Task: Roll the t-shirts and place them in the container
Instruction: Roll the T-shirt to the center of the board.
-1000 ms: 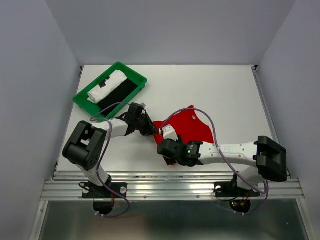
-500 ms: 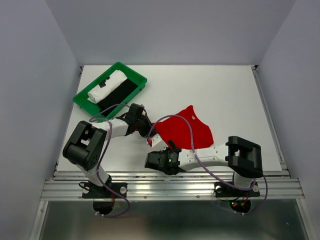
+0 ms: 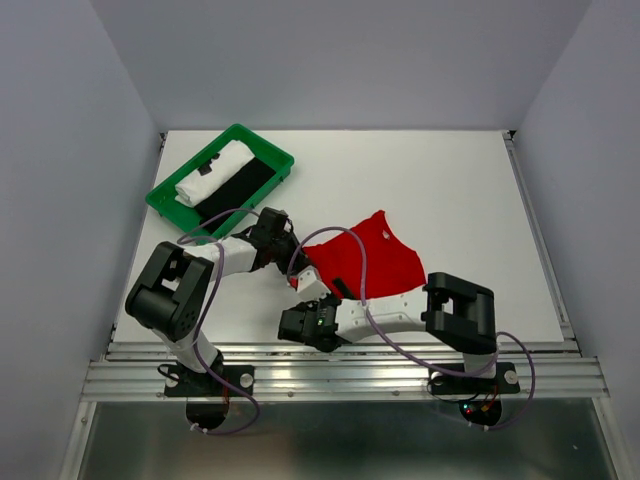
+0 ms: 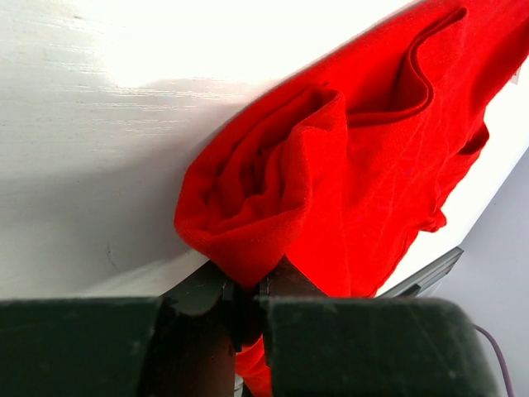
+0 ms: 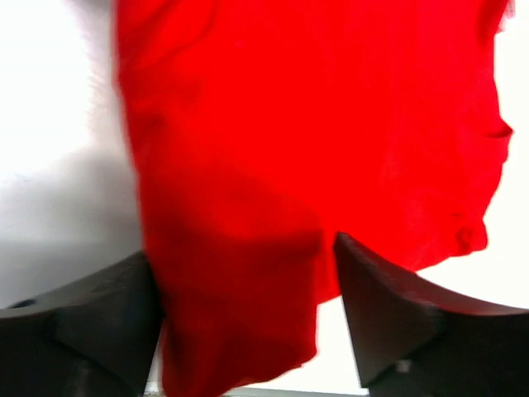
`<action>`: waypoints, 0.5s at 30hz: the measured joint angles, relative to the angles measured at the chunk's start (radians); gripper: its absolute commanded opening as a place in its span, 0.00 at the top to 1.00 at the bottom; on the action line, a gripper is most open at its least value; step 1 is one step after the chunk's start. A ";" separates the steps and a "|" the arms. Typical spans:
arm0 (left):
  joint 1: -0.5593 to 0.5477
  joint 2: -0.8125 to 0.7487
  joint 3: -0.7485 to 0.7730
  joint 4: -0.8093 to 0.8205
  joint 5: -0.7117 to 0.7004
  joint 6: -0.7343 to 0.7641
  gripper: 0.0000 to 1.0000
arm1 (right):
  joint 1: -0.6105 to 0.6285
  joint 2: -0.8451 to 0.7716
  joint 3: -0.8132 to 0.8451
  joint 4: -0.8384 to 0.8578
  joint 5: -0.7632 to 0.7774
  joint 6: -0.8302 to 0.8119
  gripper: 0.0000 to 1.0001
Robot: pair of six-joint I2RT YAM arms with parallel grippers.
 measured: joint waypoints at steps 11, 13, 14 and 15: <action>0.000 0.000 0.008 -0.017 -0.006 0.000 1.00 | 0.087 0.084 0.136 -0.193 0.080 0.097 0.14; 0.000 0.000 0.014 -0.022 -0.008 0.000 1.00 | 0.103 0.097 0.147 -0.204 0.083 0.104 0.16; 0.000 0.000 0.014 -0.023 -0.010 0.000 1.00 | 0.107 0.103 0.149 -0.208 0.085 0.106 0.16; 0.000 0.000 0.016 -0.028 -0.012 0.001 1.00 | 0.109 0.109 0.149 -0.211 0.085 0.109 0.19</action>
